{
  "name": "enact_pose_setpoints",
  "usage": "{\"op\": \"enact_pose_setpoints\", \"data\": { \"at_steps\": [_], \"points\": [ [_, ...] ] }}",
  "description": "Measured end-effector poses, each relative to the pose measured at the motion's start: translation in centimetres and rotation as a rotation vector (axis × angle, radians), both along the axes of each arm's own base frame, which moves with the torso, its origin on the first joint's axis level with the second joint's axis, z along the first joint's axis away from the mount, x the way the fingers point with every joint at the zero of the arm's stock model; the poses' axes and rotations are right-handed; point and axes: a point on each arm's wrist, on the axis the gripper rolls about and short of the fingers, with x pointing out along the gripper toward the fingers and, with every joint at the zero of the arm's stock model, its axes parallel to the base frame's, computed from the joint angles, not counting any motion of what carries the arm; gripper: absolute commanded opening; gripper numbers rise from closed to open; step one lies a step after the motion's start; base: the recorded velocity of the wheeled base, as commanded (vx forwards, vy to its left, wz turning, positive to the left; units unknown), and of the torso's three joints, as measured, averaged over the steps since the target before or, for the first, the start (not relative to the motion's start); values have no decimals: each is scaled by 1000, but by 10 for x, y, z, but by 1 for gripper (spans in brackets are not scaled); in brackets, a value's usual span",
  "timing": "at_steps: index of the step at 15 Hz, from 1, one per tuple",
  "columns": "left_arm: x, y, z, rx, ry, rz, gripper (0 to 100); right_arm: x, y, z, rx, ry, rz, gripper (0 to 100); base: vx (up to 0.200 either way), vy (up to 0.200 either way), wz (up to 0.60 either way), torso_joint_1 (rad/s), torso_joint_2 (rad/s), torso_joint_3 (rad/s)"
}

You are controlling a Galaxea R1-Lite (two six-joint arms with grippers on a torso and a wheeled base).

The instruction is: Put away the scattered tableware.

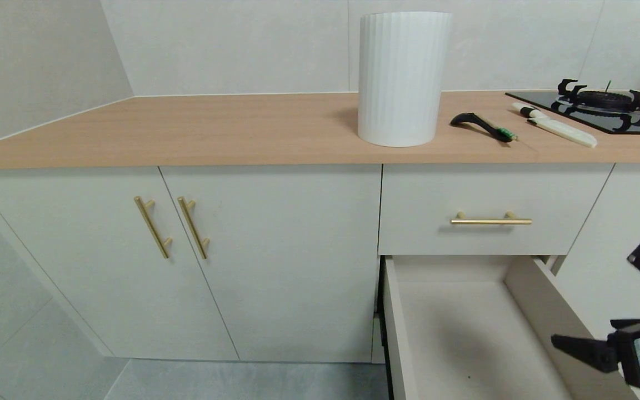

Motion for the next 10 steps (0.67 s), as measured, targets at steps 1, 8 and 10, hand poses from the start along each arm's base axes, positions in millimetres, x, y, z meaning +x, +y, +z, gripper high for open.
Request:
{"op": "enact_pose_setpoints", "data": {
  "at_steps": [1,8,10],
  "points": [
    [0,0,0,0,0,0,100,2,0,30,41,-30,30,100,0,0,0,0,0,0],
    [0,0,0,0,0,0,100,33,0,128,185,-51,-36,100,0,0,0,0,0,0],
    [0,0,0,0,0,0,100,43,-2,130,194,-55,-70,100,0,0,0,0,0,0]
  ]
}}
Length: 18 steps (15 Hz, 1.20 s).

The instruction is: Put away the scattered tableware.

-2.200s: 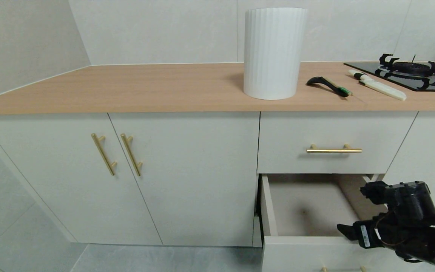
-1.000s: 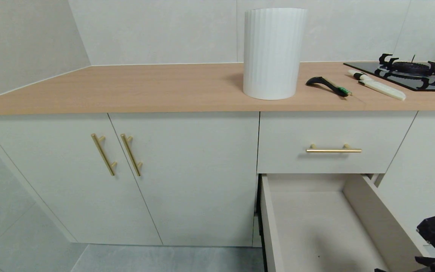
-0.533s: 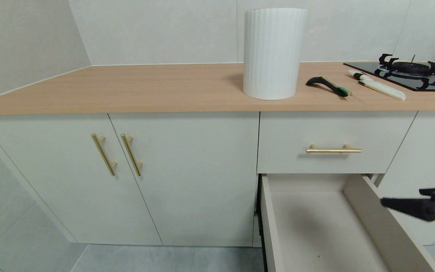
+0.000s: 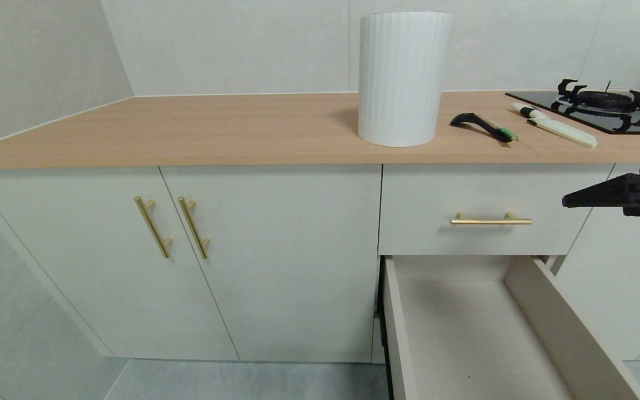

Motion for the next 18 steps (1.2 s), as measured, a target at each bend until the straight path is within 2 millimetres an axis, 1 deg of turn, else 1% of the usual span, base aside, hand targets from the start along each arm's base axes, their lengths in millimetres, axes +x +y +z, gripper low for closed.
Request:
{"op": "enact_pose_setpoints", "data": {
  "at_steps": [5,6,9,13,18],
  "points": [
    [0,0,0,0,0,0,100,2,-1,1,-3,-4,-6,100,0,0,0,0,0,0],
    [0,0,0,0,0,0,100,2,-1,0,-4,-1,-6,100,0,0,0,12,-217,-222],
    [0,0,0,0,1,0,100,2,-1,0,-4,-2,-5,100,0,0,0,40,-229,-330],
    [0,0,0,0,0,0,100,4,0,-2,-12,5,2,100,0,0,0,84,-533,-344],
    [0,0,0,0,-1,0,100,8,1,-6,-23,6,9,100,0,0,0,145,-466,-330]
  ]
}}
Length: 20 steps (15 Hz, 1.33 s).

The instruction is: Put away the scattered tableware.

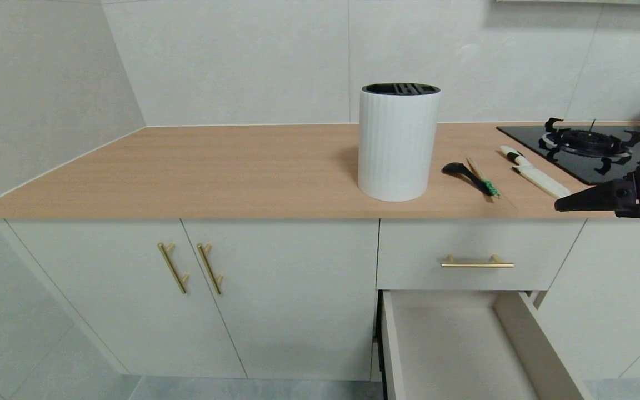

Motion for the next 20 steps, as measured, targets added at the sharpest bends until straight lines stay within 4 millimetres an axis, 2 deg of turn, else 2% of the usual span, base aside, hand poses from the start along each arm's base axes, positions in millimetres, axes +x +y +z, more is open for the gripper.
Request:
{"op": "enact_pose_setpoints", "data": {
  "at_steps": [7,10,12,14,17,20],
  "points": [
    [0,0,0,0,1,0,100,9,3,-4,4,-21,3,100,0,0,0,139,-390,-250],
    [0,0,0,0,1,1,100,26,6,0,4,-40,-6,100,0,0,0,4,-27,-19],
    [0,0,0,0,1,0,100,51,11,2,-4,-13,-21,100,0,0,0,0,0,0],
    [0,0,0,0,1,1,100,89,19,-5,-17,27,-54,100,0,0,0,0,0,0],
    [0,0,0,0,1,0,100,145,28,-36,-63,90,-122,100,0,0,0,0,0,0],
    [0,0,0,0,1,1,100,175,31,-65,-84,142,-143,100,0,0,0,0,0,0]
  ]
}}
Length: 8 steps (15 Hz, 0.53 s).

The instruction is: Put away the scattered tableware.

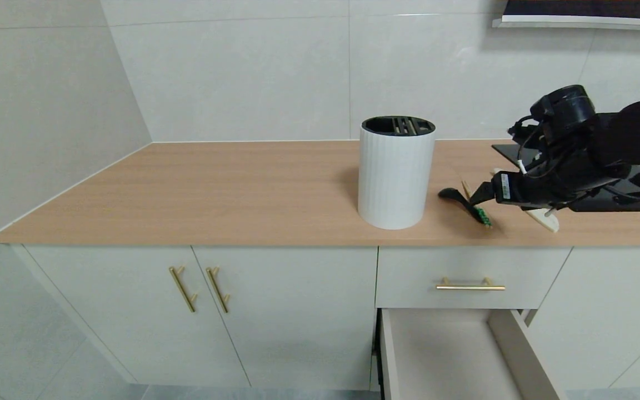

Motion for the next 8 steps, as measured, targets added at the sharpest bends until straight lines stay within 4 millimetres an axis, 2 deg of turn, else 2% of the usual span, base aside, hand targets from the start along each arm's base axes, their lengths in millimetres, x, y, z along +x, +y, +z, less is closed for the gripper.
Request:
{"op": "enact_pose_setpoints", "data": {
  "at_steps": [3,8],
  "points": [
    [0,0,0,0,0,0,100,18,-1,-19,-4,13,-13,100,0,0,0,0,0,0],
    [0,0,0,0,0,0,100,31,-4,-37,-10,42,-29,100,0,0,0,0,0,0]
  ]
}}
